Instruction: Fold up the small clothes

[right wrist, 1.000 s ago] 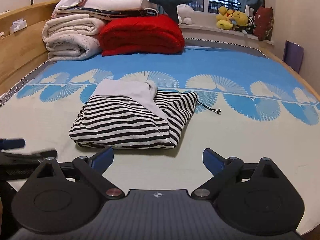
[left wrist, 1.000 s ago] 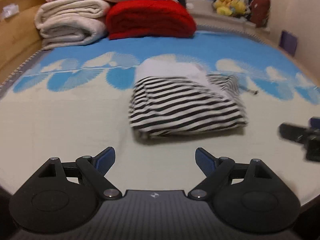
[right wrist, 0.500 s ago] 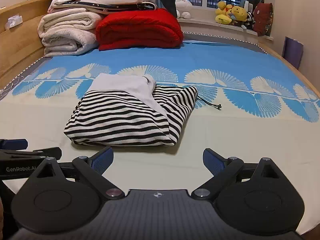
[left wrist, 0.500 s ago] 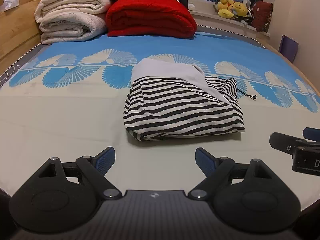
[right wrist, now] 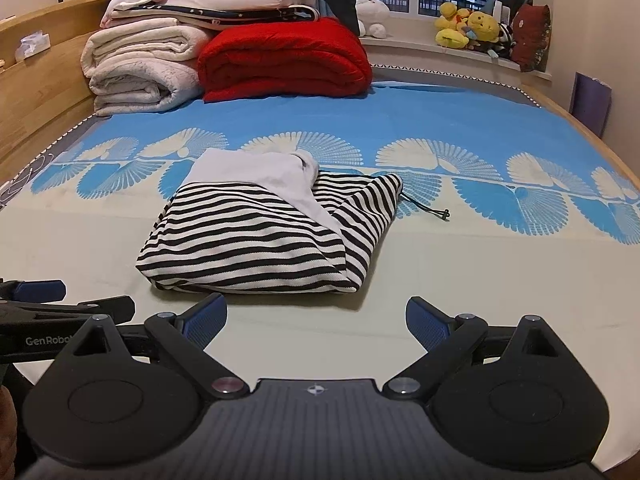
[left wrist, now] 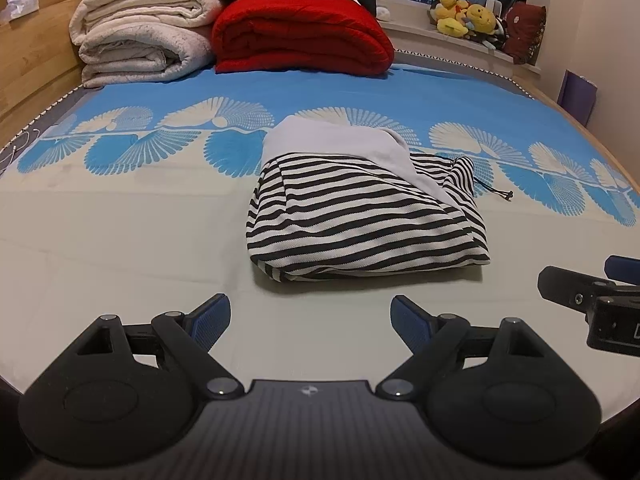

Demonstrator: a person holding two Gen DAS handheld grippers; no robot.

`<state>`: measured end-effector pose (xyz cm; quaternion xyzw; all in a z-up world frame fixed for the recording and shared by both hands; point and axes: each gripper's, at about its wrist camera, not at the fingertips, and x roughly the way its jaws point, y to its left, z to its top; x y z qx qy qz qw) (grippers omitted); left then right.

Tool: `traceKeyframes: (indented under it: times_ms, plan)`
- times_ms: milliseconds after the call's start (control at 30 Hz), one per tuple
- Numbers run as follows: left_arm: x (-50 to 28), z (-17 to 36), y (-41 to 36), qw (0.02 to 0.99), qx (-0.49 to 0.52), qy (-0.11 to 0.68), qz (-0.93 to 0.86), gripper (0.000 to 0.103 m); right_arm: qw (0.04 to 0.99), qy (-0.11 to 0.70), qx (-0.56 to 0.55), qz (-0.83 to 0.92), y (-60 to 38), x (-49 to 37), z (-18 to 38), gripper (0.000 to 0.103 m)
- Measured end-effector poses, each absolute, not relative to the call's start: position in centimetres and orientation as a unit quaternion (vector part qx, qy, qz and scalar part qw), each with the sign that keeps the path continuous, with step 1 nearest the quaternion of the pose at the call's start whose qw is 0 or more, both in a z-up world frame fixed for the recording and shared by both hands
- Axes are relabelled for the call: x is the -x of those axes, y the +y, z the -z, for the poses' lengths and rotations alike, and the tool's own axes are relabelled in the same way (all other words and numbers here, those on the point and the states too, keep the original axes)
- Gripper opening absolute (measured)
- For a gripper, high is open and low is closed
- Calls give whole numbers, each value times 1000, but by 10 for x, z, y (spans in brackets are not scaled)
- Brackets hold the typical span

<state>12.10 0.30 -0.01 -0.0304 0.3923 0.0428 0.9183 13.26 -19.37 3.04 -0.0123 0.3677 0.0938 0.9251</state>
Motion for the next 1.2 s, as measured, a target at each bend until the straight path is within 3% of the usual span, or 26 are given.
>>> traceKeyframes:
  times_ms: [1200]
  plan:
    - [-123,1,6,919,34,391,-32,91,923,371,16,-103,-188,-135,-29,96]
